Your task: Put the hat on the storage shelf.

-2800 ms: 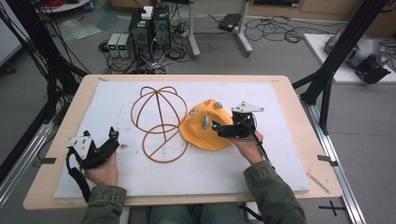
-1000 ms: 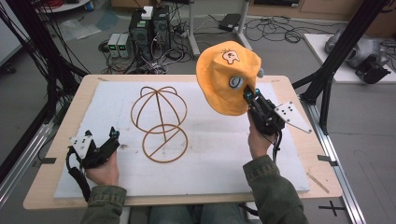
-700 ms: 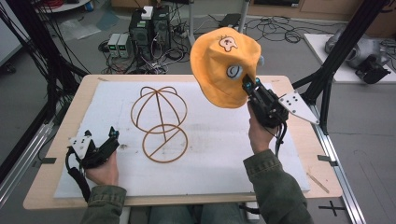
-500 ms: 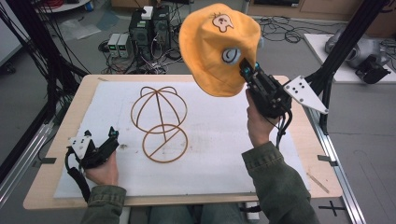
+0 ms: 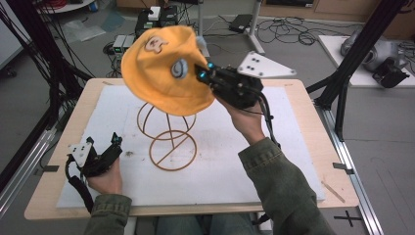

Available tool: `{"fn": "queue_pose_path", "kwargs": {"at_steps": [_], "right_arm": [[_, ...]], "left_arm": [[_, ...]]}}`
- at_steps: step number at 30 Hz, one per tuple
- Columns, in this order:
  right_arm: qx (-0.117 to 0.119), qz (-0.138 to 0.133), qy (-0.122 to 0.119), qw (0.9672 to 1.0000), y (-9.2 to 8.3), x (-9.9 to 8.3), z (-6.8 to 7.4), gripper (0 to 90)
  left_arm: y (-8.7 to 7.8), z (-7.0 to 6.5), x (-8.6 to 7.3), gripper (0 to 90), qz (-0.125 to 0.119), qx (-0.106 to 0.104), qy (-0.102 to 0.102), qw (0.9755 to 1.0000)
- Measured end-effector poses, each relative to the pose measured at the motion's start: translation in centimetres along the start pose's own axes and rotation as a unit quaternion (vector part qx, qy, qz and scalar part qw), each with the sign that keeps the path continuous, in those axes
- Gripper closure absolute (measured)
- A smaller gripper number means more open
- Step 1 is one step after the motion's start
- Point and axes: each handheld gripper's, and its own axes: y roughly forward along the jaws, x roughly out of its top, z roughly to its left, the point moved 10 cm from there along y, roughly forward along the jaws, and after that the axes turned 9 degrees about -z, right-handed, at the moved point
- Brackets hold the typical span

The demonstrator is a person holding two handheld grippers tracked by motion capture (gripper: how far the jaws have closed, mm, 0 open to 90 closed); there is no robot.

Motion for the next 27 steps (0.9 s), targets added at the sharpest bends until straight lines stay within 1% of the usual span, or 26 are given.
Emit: {"fn": "queue_pose_path", "kwargs": {"at_steps": [1, 2, 3, 5, 6, 7, 8, 9, 10, 12, 13, 14, 16, 20, 22, 23, 24, 25, 26, 27], "right_arm": [[0.007, 0.021, 0.0, 0.9997, 0.5, -0.8, 0.3, 89.1], [0.007, 0.021, 0.0, 0.9997, 0.5, -0.8, 0.3, 89.1], [0.026, 0.067, 0.001, 0.9974, 1.2, -2.6, 0.8, 89.0], [0.038, 0.093, 0.002, 0.9949, 1.5, -3.8, 1.1, 89.0], [0.038, 0.093, 0.002, 0.9949, 1.5, -3.8, 1.1, 89.0], [0.046, 0.106, 0.007, 0.9933, 1.6, -4.3, 1.3, 88.9], [0.058, 0.123, 0.008, 0.9907, 1.9, -5.2, 1.5, 88.9], [0.058, 0.123, 0.008, 0.9907, 1.9, -5.2, 1.5, 88.9], [0.065, 0.14, 0.016, 0.9879, 2.1, -5.9, 1.7, 88.8], [0.064, 0.157, 0.014, 0.9855, 2.2, -6.5, 1.6, 88.6], [0.063, 0.162, 0.011, 0.9848, 2.2, -6.7, 1.6, 88.6], [0.062, 0.166, 0.012, 0.984, 2.2, -6.9, 1.6, 88.5], [0.066, 0.168, 0.008, 0.9835, 2.3, -7.0, 1.6, 88.5], [0.065, 0.176, 0.015, 0.9822, 2.2, -7.3, 1.6, 88.2], [0.065, 0.176, 0.017, 0.982, 2.2, -7.4, 1.6, 88.1], [0.065, 0.171, 0.015, 0.983, 2.2, -7.4, 1.5, 87.9], [0.063, 0.17, 0.021, 0.9831, 2.1, -7.5, 1.4, 87.0], [0.062, 0.168, 0.027, 0.9834, 2.0, -7.6, 1.3, 80.7], [0.067, 0.167, 0.034, 0.983, 2.0, -7.7, 1.4, 70.5], [0.076, 0.165, 0.044, 0.9823, 2.0, -7.8, 1.5, 62.7]], "left_arm": [[0.0, 0.0, 0.0, 17.2, 0.001, -0.001, 0.0, 1.0], [0.0, 0.0, 0.0, 17.2, 0.001, -0.001, 0.0, 1.0], [0.0, 0.0, 0.0, 17.2, 0.001, -0.001, 0.001, 1.0], [0.0, 0.0, -0.1, 17.3, 0.002, -0.001, 0.001, 1.0], [0.1, 0.0, -0.1, 17.3, 0.001, -0.001, -0.001, 1.0], [0.1, 0.0, -0.1, 17.3, 0.002, 0.0, -0.002, 1.0], [0.0, -0.1, -0.1, 17.3, 0.002, -0.001, -0.002, 1.0], [0.0, -0.1, -0.1, 17.3, 0.002, -0.001, -0.002, 1.0], [0.0, -0.1, -0.1, 17.3, 0.002, 0.0, -0.001, 1.0], [0.0, -0.1, 0.0, 17.3, 0.001, 0.0, -0.002, 1.0], [0.0, -0.1, 0.0, 17.7, -0.001, 0.001, -0.002, 1.0], [-0.1, -0.1, 0.1, 18.8, -0.004, 0.0, 0.001, 1.0], [-0.2, -0.1, 0.3, 19.4, -0.008, -0.001, 0.001, 1.0], [-0.1, -0.2, 0.2, 19.3, -0.006, -0.003, -0.001, 1.0], [-0.1, -0.3, 0.1, 19.0, -0.003, -0.006, -0.002, 1.0], [-0.1, -0.3, 0.1, 18.9, -0.003, -0.006, -0.001, 1.0], [0.0, -0.3, 0.1, 18.5, -0.002, -0.005, 0.0, 1.0], [0.0, -0.3, 0.1, 18.5, -0.001, -0.005, -0.001, 1.0], [0.0, -0.3, 0.0, 18.3, 0.0, -0.006, -0.001, 1.0], [0.0, -0.3, 0.0, 18.3, 0.001, -0.007, -0.001, 1.0]]}}
